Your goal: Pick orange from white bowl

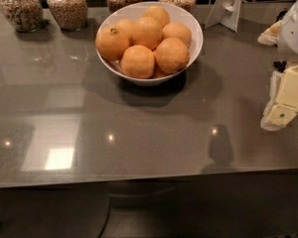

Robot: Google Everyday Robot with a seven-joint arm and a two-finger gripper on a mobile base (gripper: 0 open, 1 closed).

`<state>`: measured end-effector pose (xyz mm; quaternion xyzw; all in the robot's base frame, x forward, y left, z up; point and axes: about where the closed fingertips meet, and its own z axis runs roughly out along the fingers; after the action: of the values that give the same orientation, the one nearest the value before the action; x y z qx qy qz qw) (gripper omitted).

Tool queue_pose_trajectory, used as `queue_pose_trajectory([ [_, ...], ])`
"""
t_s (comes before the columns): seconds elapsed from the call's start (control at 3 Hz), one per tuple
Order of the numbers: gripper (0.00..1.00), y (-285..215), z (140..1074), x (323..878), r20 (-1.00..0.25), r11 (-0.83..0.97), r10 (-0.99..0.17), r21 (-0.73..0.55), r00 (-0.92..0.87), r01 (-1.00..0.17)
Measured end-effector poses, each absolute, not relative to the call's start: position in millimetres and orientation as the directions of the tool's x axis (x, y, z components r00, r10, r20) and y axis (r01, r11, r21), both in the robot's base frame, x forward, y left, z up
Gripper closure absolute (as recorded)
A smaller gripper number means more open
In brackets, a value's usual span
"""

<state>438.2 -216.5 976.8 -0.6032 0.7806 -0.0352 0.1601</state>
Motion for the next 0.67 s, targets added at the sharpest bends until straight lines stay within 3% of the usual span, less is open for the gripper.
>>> queue_pose_trajectory([
  [0.33, 0.0, -216, 977, 438, -0.208, 0.27, -0.953, -0.248, -0.221, -0.93],
  [0.67, 0.0, -198, 987, 451, -0.314, 0.281, -0.93, -0.279, -0.189, -0.918],
])
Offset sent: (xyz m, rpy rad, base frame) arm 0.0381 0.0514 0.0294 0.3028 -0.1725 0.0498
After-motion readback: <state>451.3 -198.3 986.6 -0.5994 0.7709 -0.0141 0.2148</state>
